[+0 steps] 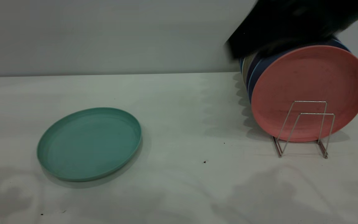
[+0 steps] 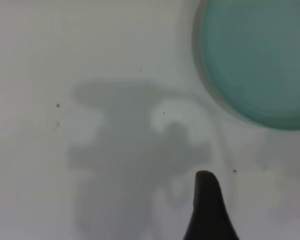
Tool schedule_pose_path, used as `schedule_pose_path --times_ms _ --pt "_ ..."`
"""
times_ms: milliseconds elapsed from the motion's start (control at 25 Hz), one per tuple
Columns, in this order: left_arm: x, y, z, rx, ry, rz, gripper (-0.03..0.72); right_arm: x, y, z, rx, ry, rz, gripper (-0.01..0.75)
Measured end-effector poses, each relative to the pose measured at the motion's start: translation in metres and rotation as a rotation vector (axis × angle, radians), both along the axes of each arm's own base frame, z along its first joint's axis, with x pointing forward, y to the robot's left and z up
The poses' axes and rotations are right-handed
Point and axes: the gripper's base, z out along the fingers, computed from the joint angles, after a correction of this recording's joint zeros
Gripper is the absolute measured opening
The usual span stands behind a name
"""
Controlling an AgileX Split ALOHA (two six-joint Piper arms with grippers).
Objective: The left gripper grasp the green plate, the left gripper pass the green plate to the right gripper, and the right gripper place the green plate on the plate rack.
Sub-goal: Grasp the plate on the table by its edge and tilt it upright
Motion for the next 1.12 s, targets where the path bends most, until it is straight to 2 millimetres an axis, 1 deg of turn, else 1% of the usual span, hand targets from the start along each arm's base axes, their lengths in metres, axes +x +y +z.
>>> schedule_pose_path --times_ms 80,240,280,400,560,720,800,1000,1120 --pt "0.015 0.002 -0.023 0.000 0.033 0.006 0.528 0.001 0.017 -0.013 -0.017 0.037 0.045 0.533" --pt "0.043 0.009 -0.071 -0.004 0.140 0.027 0.528 -0.002 0.042 -0.029 -0.038 0.080 0.110 0.533" --pt "0.049 0.012 -0.083 -0.005 0.167 0.032 0.528 -0.003 0.046 -0.033 -0.044 0.091 0.119 0.533" --pt "0.073 0.021 -0.105 -0.009 0.206 0.047 0.528 -0.005 0.052 -0.040 -0.054 0.105 0.136 0.533" --pt "0.099 0.021 -0.132 -0.040 0.268 0.011 0.528 -0.005 0.052 -0.039 -0.046 0.107 0.126 0.533" --pt "0.119 0.016 -0.156 -0.114 0.292 -0.019 0.528 -0.004 0.052 -0.039 -0.046 0.099 0.113 0.533" --pt "0.126 0.015 -0.164 -0.130 0.295 -0.035 0.528 -0.004 0.052 -0.039 -0.045 0.099 0.112 0.533" --pt "0.133 0.012 -0.175 -0.164 0.276 -0.016 0.526 -0.004 0.052 -0.039 -0.043 0.100 0.111 0.533" --pt "0.134 0.011 -0.180 -0.172 0.268 -0.004 0.510 -0.003 0.052 -0.039 -0.042 0.100 0.110 0.533"
